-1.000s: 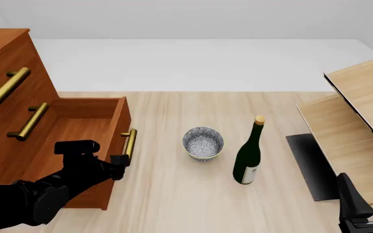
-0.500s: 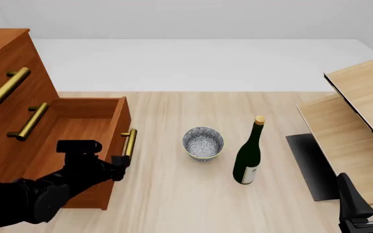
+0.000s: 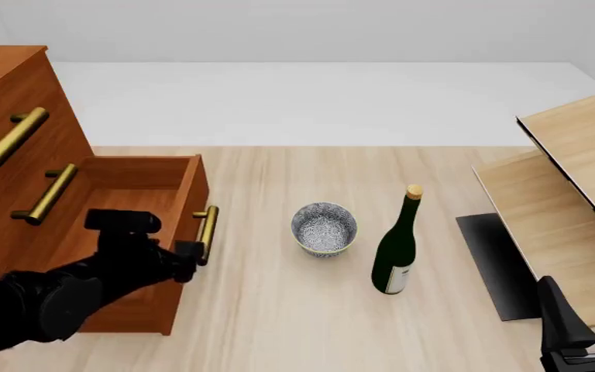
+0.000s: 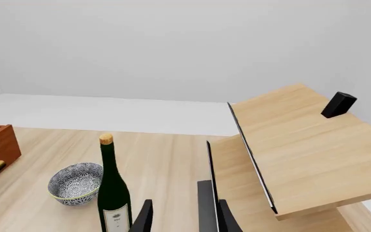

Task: Put the wine bottle in the bottom drawer of the cabinet.

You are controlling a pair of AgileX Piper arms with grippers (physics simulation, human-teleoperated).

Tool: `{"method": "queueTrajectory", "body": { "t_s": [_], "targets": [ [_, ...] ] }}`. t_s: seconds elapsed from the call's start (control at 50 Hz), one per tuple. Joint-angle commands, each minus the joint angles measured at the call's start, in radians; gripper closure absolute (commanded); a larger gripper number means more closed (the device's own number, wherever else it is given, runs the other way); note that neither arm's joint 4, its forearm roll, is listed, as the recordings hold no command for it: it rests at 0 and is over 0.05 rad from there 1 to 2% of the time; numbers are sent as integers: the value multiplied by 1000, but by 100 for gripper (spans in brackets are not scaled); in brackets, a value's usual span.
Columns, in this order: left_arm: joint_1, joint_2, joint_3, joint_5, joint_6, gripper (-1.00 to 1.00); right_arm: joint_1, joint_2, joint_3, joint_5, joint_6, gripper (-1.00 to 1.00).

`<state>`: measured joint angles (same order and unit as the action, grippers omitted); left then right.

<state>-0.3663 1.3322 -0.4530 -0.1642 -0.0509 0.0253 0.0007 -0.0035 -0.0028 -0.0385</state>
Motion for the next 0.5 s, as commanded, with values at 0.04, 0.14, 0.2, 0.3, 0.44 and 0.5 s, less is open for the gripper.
{"method": "queueTrajectory", "body": {
  "t_s": [0.04, 0.14, 0.2, 0.3, 0.44, 0.5],
  "targets": [
    [-67, -111, -95, 69, -37, -100, -1, 0, 0, -2, -5, -100],
    [-70, -140, -111, 92, -30, -100, 1, 0, 0, -3, -6, -100],
    [-82, -159, -125, 105, -25, -100, 6, 0, 0, -6, -11, -100],
    [-93, -184, -149, 127, -14, -100, 4, 0, 0, -7, -12, -100],
    [-110, -210, -205, 173, 10, -100, 4, 0, 0, -7, -13, -100],
    [-115, -212, -221, 180, 18, -100, 5, 0, 0, -8, -15, -100]
  ]
}}
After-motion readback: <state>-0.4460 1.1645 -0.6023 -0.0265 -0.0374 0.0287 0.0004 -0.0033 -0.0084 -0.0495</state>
